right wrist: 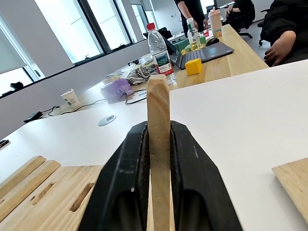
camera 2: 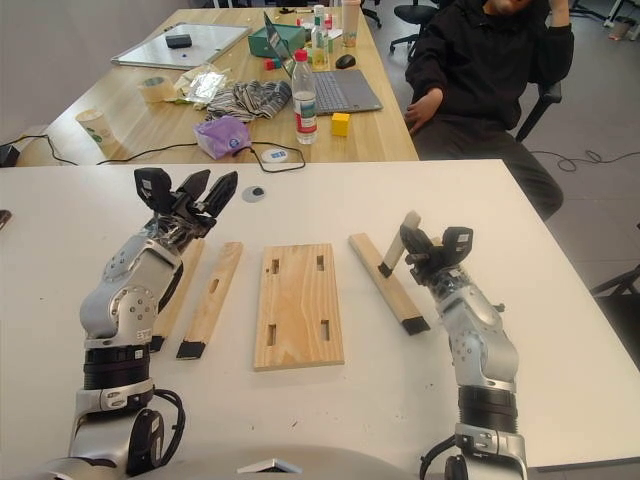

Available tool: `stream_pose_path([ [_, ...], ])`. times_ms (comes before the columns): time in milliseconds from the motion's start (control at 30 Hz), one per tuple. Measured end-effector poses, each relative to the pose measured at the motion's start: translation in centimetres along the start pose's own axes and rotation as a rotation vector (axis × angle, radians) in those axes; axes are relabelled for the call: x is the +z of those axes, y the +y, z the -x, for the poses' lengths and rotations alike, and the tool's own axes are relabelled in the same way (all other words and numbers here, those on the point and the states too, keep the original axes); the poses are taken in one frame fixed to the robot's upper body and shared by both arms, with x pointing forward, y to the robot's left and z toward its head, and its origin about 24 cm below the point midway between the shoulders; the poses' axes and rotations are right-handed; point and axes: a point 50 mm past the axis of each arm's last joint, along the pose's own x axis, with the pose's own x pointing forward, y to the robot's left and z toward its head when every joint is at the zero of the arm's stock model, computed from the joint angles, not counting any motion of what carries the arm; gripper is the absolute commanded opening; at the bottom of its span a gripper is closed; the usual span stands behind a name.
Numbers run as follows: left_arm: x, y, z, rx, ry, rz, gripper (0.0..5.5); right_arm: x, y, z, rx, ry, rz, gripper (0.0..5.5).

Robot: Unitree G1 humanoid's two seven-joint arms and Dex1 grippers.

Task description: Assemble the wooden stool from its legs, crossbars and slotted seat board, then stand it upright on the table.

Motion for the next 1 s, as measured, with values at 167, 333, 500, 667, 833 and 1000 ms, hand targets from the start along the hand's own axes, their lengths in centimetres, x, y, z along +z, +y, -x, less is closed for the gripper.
stream_pose_path([
  [167, 0.0, -0.06, 0.0, -0.016, 0.002, -0.002, 3.36, -0.35, -0.32, 0.2, -0.007, -0.024, 0.002, 0.4],
  [333, -0.02, -0.11, -0.01, -0.021, 0.003, -0.003, 3.36, -0.3, -0.35, 0.19, -0.012, -0.026, -0.003, 0.4],
  [500, -0.1, -0.16, -0.05, -0.024, 0.007, -0.003, 3.36, -0.32, -0.42, 0.18, -0.016, -0.03, -0.003, 0.4],
  [667, -0.15, -0.15, -0.06, -0.024, 0.009, -0.002, 3.36, -0.24, -0.38, 0.16, -0.018, -0.029, -0.004, 0.4],
  [833, -0.18, -0.2, -0.08, -0.027, 0.011, -0.002, 3.36, -0.09, -0.37, 0.15, -0.03, -0.03, -0.005, 0.4],
  [1000, -0.21, -0.24, -0.1, -0.028, 0.012, -0.002, 3.36, 0.2, -0.23, -0.19, -0.029, -0.03, -0.005, 0.4],
])
